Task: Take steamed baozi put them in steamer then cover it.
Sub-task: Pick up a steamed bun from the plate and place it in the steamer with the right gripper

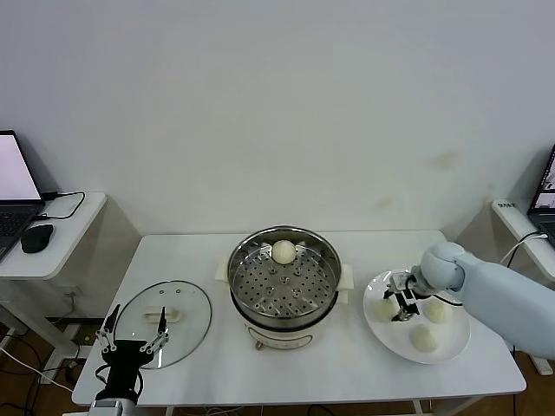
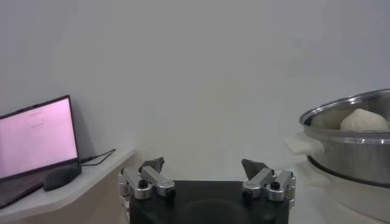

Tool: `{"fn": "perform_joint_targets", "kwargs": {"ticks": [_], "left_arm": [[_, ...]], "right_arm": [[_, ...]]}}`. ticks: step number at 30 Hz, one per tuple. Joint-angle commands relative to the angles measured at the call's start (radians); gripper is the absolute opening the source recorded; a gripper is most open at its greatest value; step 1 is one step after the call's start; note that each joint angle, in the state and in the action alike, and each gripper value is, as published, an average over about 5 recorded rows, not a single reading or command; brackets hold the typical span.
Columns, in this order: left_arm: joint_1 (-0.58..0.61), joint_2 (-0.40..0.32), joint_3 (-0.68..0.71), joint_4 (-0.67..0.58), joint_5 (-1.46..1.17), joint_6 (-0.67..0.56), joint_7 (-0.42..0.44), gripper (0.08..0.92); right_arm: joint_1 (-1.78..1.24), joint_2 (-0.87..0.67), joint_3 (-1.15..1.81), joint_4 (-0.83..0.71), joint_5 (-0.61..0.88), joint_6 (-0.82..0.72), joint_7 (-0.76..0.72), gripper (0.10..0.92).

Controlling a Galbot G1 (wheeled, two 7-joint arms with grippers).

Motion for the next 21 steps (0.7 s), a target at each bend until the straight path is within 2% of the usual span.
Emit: {"fn": "perform_joint_targets", "kwargs": {"ticks": [1,7,11,16,21], "left_arm": [[-0.003,0.003,0.007,-0.002,0.001,0.003,0.000,0.823],[-0.015,0.010,0.021,-0.009,0.003,0.008,0.001,0.823],[-0.022,0.018,0.027,-0.012,0.002,0.010,0.002,0.823],[-0.025,0.029,0.028,-0.020,-0.005,0.011,0.003,0.823],[-0.032,0.036,0.023,-0.020,-0.014,0.017,0.003,0.823]], "right_arm": [[0.106,-0.094,-0.027,0.095,0.070,-0.009,-0.030,0.594],[0.409,-0.172,-0.211,0.221,0.212,-0.033,-0.055,0.600],[0.656,-0.161,-0.362,0.267,0.324,-0.059,-0.059,0.602],[0.864,-0.065,-0.478,0.278,0.447,-0.095,-0.039,0.602],[0.916,0.106,-0.514,0.255,0.545,-0.147,0.014,0.603]]}}
